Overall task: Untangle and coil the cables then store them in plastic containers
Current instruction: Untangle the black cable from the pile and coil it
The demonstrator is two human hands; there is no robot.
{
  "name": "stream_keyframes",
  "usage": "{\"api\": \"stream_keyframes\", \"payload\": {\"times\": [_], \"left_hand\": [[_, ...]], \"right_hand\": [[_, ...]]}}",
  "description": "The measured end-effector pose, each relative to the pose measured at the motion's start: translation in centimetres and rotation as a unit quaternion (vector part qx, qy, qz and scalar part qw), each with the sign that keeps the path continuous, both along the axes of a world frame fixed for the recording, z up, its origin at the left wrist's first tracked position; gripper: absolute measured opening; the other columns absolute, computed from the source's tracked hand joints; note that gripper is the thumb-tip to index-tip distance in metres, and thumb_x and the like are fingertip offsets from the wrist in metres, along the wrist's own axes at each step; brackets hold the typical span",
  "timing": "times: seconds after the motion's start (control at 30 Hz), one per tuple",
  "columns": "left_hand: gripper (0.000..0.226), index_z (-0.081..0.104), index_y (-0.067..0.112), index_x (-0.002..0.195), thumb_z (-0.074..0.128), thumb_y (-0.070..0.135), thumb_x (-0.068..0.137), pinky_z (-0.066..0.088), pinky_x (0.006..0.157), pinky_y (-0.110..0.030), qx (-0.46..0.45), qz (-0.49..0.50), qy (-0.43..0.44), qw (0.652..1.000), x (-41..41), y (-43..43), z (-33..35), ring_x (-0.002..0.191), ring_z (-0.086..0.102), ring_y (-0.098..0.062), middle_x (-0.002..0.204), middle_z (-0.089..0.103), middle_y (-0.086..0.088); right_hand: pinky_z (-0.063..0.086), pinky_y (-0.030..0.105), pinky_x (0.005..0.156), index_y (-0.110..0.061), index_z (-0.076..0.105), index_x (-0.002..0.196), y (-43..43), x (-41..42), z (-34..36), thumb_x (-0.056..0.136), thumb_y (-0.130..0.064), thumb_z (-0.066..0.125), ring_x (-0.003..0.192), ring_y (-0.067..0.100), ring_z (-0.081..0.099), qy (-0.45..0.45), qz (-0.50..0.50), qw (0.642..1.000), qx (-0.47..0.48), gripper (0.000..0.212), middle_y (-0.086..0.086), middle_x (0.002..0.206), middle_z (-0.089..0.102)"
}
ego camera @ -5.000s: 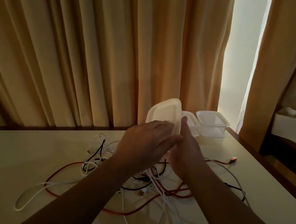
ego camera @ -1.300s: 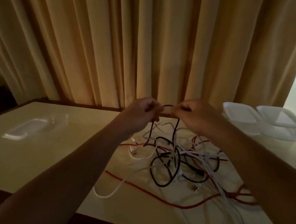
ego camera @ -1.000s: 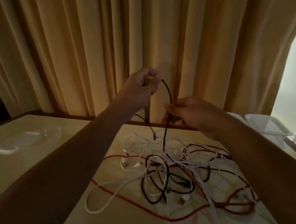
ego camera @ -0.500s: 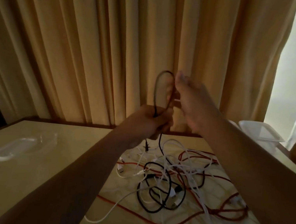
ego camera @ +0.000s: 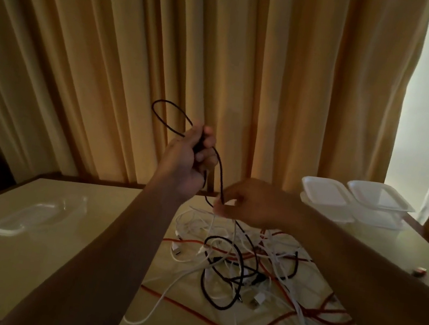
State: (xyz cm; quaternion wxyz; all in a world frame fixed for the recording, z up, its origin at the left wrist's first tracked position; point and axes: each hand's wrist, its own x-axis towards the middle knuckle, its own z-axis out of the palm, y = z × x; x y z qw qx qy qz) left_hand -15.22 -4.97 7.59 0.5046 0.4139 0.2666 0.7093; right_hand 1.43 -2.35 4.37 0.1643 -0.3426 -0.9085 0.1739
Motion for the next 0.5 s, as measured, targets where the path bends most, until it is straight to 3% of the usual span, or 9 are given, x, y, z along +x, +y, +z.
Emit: {"api": "stream_keyframes", "payload": {"times": [0.07, 0.17, 0.23, 0.3, 0.4, 0.5], "left_hand": [[0.035, 0.056, 0.014, 0.089, 0.039, 0.035, 0.111, 0.024, 0.046, -0.022, 0.001, 0.020, 0.021, 1.000, -0.3, 0.0, 0.3, 0.046, 0.029, -0.008, 0.067, 0.046, 0.003], [0.035, 0.061, 0.012, 0.091, 0.046, 0.037, 0.109, 0.021, 0.044, -0.024, -0.023, 0.105, 0.104, 0.989, -1.9, 0.2, -0.2, 0.046, 0.028, -0.009, 0.062, 0.044, 0.003], [0.043, 0.068, 0.009, 0.097, 0.051, 0.047, 0.105, 0.023, 0.044, -0.024, -0.056, 0.124, 0.177, 0.975, -2.6, -0.2, -1.0, 0.046, 0.028, -0.008, 0.060, 0.040, 0.004], [0.052, 0.073, 0.013, 0.094, 0.058, 0.063, 0.092, 0.028, 0.045, -0.024, -0.073, 0.053, 0.252, 0.964, -2.4, -0.9, -2.1, 0.046, 0.030, -0.007, 0.059, 0.038, 0.006], [0.039, 0.062, 0.016, 0.076, 0.074, 0.052, 0.084, 0.028, 0.045, -0.024, -0.028, -0.072, 0.332, 0.940, -0.6, -1.6, -3.0, 0.047, 0.025, -0.010, 0.061, 0.030, 0.000], [0.028, 0.072, 0.009, 0.084, 0.074, 0.036, 0.092, 0.028, 0.046, -0.027, -0.020, 0.034, 0.367, 0.929, 0.2, -0.9, -2.4, 0.045, 0.029, -0.014, 0.060, 0.035, -0.004]], "right_hand": [[0.038, 0.019, 0.065, -0.025, 0.077, 0.099, -0.2, -0.5, -0.2, 0.096, -0.048, 0.063, 0.076, -0.003, 0.055, -0.006, -0.006, 0.999, 0.045, 0.027, -0.019, 0.083, 0.060], [0.048, 0.026, 0.065, -0.021, 0.075, 0.090, -0.5, -0.3, 0.9, 0.100, -0.039, 0.057, 0.074, 0.013, 0.065, 0.146, -0.062, 0.987, 0.020, 0.028, -0.003, 0.083, 0.071], [0.053, 0.028, 0.067, -0.019, 0.073, 0.095, -0.7, -0.2, 2.1, 0.104, -0.035, 0.053, 0.075, 0.014, 0.068, 0.309, -0.084, 0.943, -0.087, 0.027, -0.002, 0.086, 0.073], [0.052, 0.026, 0.061, -0.013, 0.072, 0.095, -0.7, -0.5, 3.4, 0.104, -0.031, 0.054, 0.072, 0.016, 0.064, 0.437, -0.072, 0.869, -0.221, 0.027, 0.002, 0.081, 0.068], [0.051, 0.024, 0.054, -0.010, 0.068, 0.085, -0.7, -1.5, 4.6, 0.100, -0.034, 0.061, 0.063, 0.013, 0.061, 0.509, -0.040, 0.795, -0.328, 0.029, 0.002, 0.070, 0.065], [0.052, 0.026, 0.058, -0.007, 0.070, 0.088, -0.4, -1.8, 5.0, 0.098, -0.036, 0.063, 0.062, 0.013, 0.066, 0.555, -0.057, 0.772, -0.304, 0.031, 0.002, 0.069, 0.069]]}}
